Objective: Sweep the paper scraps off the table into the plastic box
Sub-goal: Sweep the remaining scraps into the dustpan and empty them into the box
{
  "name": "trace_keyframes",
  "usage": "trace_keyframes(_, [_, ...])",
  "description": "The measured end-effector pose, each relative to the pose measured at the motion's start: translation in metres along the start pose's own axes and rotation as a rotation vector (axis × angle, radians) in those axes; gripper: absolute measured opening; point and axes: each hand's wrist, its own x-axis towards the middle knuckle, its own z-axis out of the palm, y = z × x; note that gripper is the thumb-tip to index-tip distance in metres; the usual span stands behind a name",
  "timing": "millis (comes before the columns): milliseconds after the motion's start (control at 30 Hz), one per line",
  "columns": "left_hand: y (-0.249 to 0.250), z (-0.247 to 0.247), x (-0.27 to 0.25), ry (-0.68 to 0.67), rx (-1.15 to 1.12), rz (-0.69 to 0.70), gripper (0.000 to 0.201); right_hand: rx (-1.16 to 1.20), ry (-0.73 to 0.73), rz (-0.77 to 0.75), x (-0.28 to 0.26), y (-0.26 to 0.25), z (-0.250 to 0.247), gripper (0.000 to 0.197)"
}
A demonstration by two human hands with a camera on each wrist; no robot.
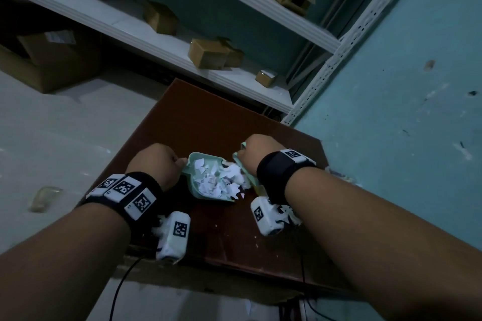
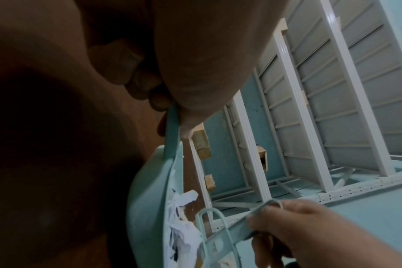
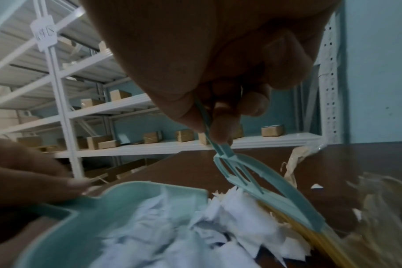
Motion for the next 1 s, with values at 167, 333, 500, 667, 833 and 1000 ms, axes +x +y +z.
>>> trace_keyframes(167, [0.012,0.011,0.001,-0.017,-0.025,0.002,0.039,0.081,0.043,-0.087,-0.012,-0.012,-0.008,0.036])
trace_keyframes(333, [0.011,0.018,0.0,-0.015,-0.208,-0.053,0.035,0.215,0.134,-0.093,-0.04,0.008,-0.016,0.034])
trace_keyframes(500, [0.005,0.021,-0.003,-0.023,-0.363,-0.095,0.033,0.482,0.431,0.048,-0.092,0.055,0.003,0.03])
trace_keyframes(667, [0.012,0.024,-0.013,-0.017,-0.417,-0.137,0.034,0.857,0.592,0.286,-0.113,0.089,0.043,0.032])
trace_keyframes(833, [0.02,0.022,-0.018,0.044,-0.48,-0.133,0.035,1.056,0.652,0.353,-0.108,0.113,0.039,0.032])
trace_keyframes(1000, [0.032,0.018,-0.02,0.072,-0.581,-0.142,0.038,1.09,0.725,0.3,-0.109,0.134,0.029,0.032])
